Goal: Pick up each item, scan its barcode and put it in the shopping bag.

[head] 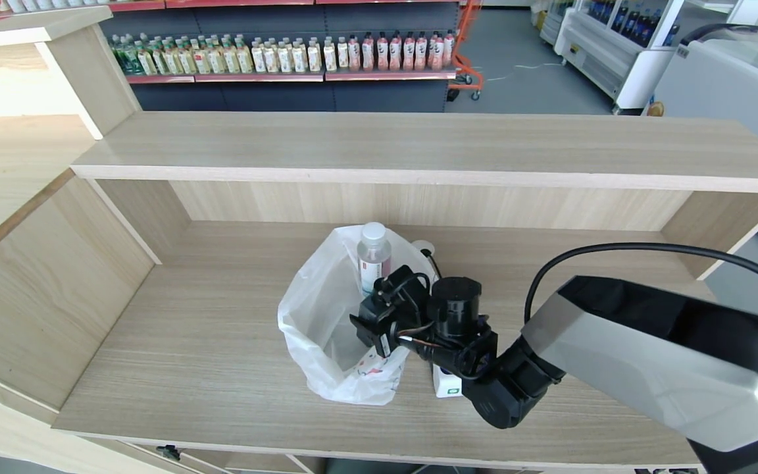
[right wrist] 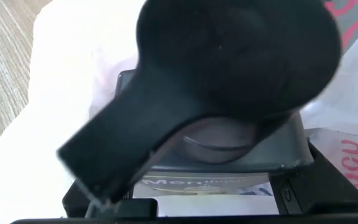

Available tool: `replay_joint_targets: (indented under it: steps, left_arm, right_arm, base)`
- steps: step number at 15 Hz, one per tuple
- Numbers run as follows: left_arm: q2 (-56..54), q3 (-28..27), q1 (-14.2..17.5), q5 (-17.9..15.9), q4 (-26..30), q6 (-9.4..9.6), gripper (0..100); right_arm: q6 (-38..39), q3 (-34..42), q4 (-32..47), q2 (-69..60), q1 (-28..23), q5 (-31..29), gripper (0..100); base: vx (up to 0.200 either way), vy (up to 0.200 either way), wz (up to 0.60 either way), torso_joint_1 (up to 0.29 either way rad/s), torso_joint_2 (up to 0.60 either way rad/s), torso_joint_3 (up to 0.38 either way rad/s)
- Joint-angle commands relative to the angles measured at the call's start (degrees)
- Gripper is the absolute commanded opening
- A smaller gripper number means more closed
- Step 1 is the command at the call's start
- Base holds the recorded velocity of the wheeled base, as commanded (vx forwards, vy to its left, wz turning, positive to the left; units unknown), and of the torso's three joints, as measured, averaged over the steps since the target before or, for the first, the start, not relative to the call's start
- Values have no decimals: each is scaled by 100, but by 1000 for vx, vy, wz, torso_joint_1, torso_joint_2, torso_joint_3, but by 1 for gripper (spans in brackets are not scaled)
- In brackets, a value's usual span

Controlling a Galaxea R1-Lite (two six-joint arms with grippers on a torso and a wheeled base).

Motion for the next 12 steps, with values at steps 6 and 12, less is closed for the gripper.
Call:
replay_joint_targets:
  steps: [6, 12]
  left_arm:
    - [9, -1, 0, 0, 0, -1, 100]
    - [0, -1, 0, 0, 0, 8, 100]
  right_arm:
    - [21, -15, -6, -85, -6, 265, 100]
    - [399, 56, 11, -683, 38, 371, 100]
  base:
    - [0, 0, 0, 0, 0, 0]
    - [0, 0, 0, 0, 0, 0]
